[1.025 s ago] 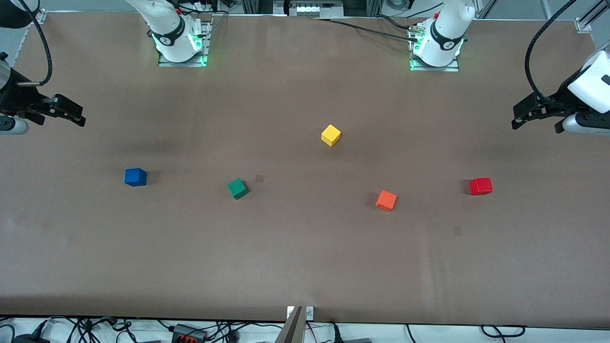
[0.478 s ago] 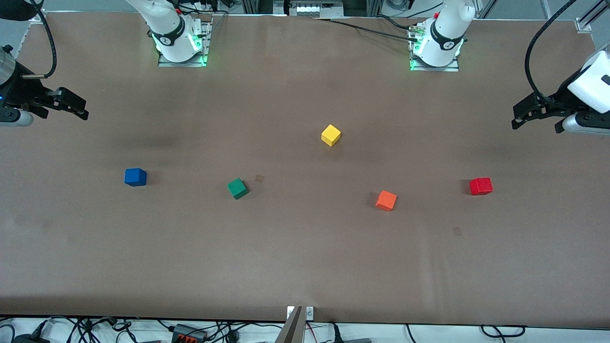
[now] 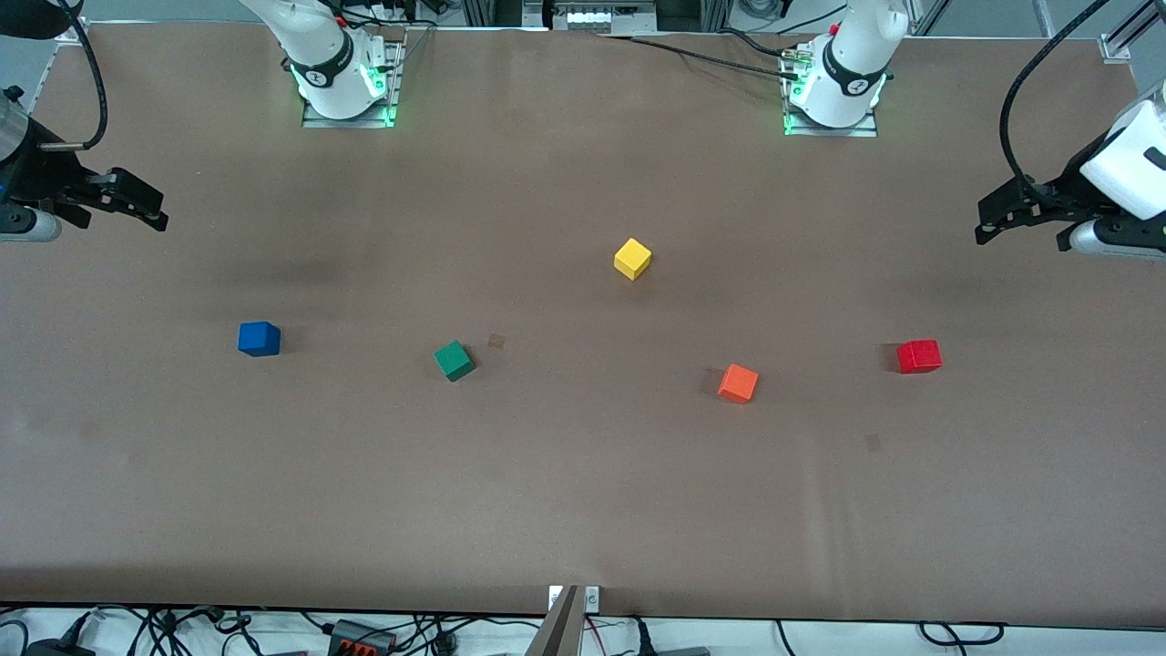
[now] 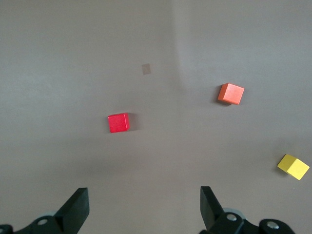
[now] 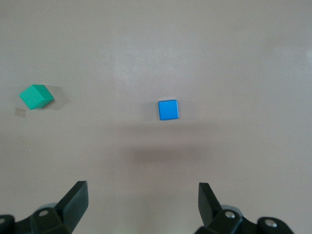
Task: Pass red block to right arm, stack on blue
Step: 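Move the left gripper down over the red cube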
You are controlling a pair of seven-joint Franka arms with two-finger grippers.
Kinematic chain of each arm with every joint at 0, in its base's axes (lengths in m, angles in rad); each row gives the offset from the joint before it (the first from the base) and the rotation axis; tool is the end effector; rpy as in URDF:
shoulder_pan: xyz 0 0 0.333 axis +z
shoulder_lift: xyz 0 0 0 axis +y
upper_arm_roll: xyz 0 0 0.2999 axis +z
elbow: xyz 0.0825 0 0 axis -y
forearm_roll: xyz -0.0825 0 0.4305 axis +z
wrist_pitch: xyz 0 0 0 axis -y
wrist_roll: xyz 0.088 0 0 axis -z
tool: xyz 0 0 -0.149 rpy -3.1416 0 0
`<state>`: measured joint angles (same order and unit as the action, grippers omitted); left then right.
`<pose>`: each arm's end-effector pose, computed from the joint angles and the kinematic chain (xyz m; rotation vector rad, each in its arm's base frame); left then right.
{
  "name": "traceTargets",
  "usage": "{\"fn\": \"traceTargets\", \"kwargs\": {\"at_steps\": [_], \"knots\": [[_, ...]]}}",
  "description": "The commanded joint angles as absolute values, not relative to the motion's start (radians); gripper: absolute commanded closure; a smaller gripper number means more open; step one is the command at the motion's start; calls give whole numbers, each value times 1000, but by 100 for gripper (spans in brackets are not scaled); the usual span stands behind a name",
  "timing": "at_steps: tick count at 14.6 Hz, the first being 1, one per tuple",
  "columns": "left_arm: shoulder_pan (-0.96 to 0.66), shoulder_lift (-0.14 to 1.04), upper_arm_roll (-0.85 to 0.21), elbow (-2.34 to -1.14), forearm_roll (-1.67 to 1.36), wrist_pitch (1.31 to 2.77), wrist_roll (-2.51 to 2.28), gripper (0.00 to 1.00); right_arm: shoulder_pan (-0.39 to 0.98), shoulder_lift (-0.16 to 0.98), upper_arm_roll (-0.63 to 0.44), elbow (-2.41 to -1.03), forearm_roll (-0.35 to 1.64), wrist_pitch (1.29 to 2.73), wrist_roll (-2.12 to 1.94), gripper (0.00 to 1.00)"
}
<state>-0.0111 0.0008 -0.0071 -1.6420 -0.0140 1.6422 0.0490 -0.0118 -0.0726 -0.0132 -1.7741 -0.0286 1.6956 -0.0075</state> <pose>0.6058 -0.0130 0.5351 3.1259 -0.1035 -0.0006 0.5850 -0.0187 0.5143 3.1142 -0.0215 -0.0099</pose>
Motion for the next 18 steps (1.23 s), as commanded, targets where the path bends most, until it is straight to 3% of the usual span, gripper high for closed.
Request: {"fn": "traceTargets", "kwargs": {"at_steps": [1, 9, 14, 18], "knots": [[-6, 52, -2, -1582, -23, 1612, 41, 0, -11, -83, -12, -1781, -43, 1704, -17, 0], [6, 179, 20, -1442, 6, 1617, 58, 0, -11, -67, -11, -1756, -38, 1704, -8, 0], [26, 254, 20, -1502, 8, 1627, 61, 0, -12, -61, -12, -1753, -31, 1700, -12, 0], [75, 268, 20, -1693, 8, 1872, 61, 0, -8, -49, -11, -1737, -18, 1706, -11, 0]]}}
